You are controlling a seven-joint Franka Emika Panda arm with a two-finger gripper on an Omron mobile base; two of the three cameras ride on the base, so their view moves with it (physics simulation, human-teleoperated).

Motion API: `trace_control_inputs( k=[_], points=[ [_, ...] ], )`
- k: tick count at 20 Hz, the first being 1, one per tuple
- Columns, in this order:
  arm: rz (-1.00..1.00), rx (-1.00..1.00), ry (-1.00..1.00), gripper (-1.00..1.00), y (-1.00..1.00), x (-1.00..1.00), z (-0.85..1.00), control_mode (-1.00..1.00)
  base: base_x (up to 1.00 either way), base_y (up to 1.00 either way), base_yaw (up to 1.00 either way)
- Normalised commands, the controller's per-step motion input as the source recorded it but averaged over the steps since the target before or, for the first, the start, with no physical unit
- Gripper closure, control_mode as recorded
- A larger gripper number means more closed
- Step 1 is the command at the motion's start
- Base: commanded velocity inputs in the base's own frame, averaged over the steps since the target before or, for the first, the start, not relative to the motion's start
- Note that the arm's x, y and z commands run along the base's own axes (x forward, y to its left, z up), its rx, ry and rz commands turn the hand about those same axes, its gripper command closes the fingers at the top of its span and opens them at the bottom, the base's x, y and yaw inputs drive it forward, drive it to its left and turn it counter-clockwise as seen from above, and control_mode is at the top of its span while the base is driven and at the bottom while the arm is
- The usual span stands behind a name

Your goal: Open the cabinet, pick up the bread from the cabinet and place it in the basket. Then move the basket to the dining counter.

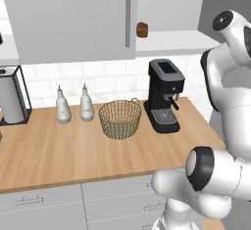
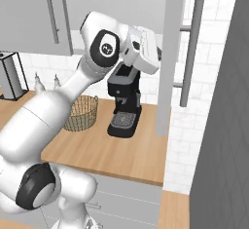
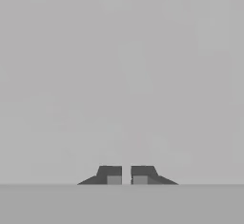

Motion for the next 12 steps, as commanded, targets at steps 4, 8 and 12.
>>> trace_control_inputs(
  k=[4, 8, 12],
  points=[
    [0.01, 0.01, -0.01, 1.0, 0.07, -0.18, 0.0, -1.0, 0.0, 0.0, 0.0],
    [0.2, -0.05, -0.27, 1.0, 0.91, -0.84, 0.43, -1.0, 0.0, 0.0, 0.0],
    [0.42, 0.0, 0.01, 1.0, 1.0, -0.66, 0.31, -1.0, 0.0, 0.0, 0.0]
  ],
)
